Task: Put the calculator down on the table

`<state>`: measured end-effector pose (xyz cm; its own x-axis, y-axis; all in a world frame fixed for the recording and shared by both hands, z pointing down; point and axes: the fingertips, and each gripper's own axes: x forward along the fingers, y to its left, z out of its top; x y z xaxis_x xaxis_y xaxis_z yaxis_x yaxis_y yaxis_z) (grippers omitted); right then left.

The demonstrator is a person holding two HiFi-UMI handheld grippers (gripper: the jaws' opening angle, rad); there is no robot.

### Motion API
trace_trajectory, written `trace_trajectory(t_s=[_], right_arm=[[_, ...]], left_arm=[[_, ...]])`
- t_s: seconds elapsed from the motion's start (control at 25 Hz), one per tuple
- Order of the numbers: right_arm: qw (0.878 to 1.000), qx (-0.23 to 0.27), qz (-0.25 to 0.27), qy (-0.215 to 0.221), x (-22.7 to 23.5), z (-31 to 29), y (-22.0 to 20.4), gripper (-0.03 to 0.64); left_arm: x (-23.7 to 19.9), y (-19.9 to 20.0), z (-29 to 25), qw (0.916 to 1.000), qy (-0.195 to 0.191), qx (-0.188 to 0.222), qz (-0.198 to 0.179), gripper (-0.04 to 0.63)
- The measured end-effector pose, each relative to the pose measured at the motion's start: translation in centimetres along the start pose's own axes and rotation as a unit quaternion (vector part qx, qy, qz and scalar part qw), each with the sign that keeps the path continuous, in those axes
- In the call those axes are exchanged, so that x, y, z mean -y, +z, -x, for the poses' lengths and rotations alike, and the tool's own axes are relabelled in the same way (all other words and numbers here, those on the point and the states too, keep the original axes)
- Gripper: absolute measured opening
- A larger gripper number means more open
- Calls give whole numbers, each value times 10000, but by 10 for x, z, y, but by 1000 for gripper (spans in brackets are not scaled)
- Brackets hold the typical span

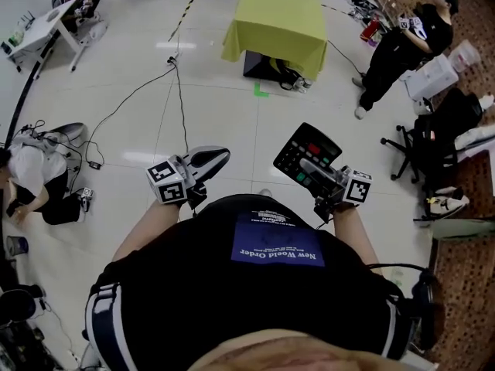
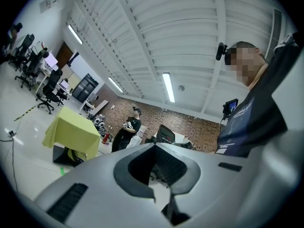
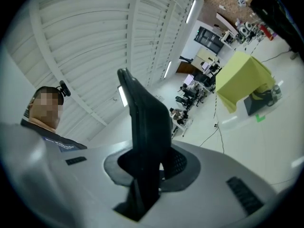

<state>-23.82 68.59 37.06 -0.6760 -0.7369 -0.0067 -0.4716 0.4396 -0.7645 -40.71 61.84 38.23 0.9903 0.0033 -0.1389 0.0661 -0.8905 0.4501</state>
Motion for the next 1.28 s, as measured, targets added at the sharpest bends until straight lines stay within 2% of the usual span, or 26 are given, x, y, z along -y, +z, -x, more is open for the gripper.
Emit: trace_trajectory(t_s=[0.12,0.24,0.44,0.56,0.68,0.84,1.12,1.28], right_arm=[[9996,-98,52,256,28,-5,38,61],[9989,-311,102,330,64,-4,82,61],[9967,-549,229,554,92,7,102,61],[9954,-617,293,668,115,16,121,61],[9961,-475,133,733,140,40,167,63],[9968,-344,-28,721,162,53,184,61],[9989,-221,-9,413,188,42,197,63],[9997,-112,113,165,198,19,226,61]], left_arm=[[-22,21,-28,9994,333,36,-117,6],[-47,45,-67,9978,602,183,-193,6],[-59,38,-105,9967,719,296,-210,6],[-68,45,-138,9965,661,465,-197,6],[-77,57,-194,9969,700,289,-220,6],[-95,61,-214,9966,807,141,-103,6],[-136,60,-235,9990,439,57,-78,6],[-177,83,-242,9999,126,114,-10,6]])
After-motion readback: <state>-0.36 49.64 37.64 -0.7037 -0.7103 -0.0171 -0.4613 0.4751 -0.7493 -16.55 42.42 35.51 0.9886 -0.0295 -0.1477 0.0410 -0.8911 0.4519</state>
